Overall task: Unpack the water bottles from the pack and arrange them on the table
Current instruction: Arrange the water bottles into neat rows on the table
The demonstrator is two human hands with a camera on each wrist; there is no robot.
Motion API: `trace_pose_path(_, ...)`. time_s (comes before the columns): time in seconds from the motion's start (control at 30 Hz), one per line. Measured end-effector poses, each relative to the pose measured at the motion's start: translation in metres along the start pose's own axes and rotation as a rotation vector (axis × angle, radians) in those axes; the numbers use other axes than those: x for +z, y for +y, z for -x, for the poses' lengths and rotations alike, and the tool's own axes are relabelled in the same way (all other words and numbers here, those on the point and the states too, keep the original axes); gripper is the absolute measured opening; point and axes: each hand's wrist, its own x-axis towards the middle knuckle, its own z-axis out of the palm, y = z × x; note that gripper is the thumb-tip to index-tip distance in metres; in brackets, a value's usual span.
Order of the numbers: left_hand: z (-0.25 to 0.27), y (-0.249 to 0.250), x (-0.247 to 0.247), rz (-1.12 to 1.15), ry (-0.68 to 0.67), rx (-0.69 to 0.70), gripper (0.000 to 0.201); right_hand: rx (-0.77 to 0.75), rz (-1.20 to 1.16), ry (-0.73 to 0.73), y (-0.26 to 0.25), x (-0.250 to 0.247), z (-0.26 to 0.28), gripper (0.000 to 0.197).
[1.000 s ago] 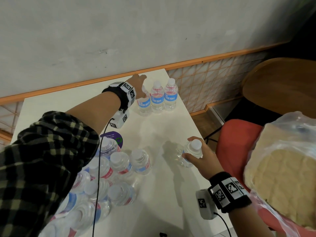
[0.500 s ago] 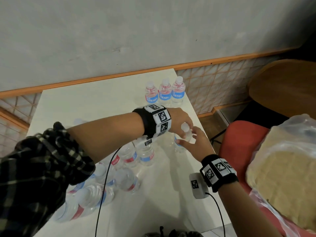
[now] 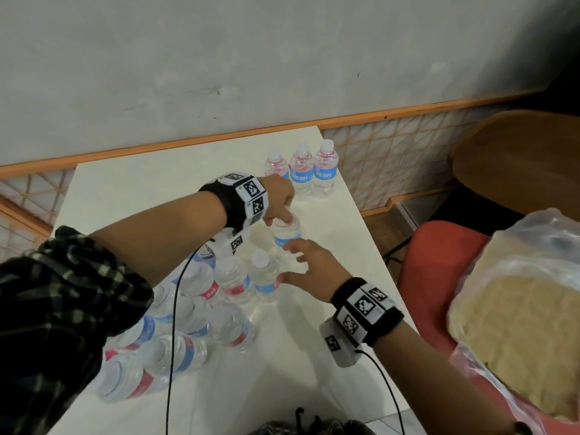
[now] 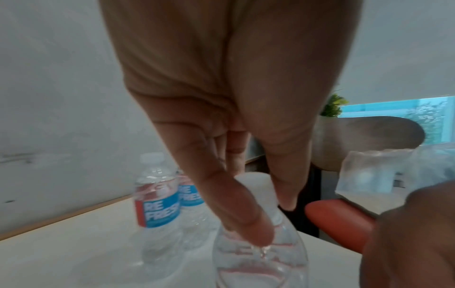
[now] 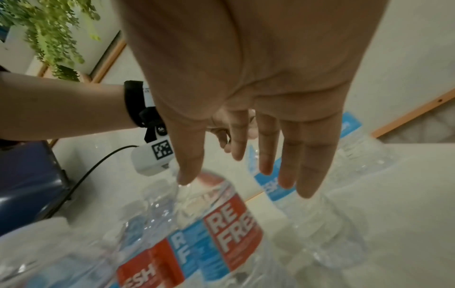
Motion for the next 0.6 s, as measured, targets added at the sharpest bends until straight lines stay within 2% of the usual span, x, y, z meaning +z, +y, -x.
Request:
trace_pose_path(0.07,0.001,-0.015,0.0,-0.006,0.045,-0.069,0.038,-0.05,-0.011,-0.027,-0.009,0.012,-0.007,0.071)
trace_pose_path(0.13,0.005,-0.029,0.0,0.005,0.079,-0.124,0.041,-0.107,-0.018,-0.027,-0.015,0.022,-0.012,0.073)
trace_pose_path(0.23,0.007,-0.044,0.001,0.01,0.135,-0.131,0.039,-0.12,-0.051,-0.003,-0.015,0.036,-0.015,0.061)
trace_pose_path(0.3,0.006,-0.049,0.001,0.027,0.118,-0.117,0.034,-0.105,-0.035,0.03,-0.011,0.041,-0.015,0.053)
trace_pose_path(0.47,0.003,-0.051,0.0,0.053,0.166,-0.104,0.026,-0.099,0.018,0.108,-0.004,0.035,-0.013,0.045)
trace_pose_path(0.6,-0.001,-0.046,0.002,0.093,0.143,-0.106,0.037,-0.033,0.011,0.199,0.01,0.013,-0.012,0.043)
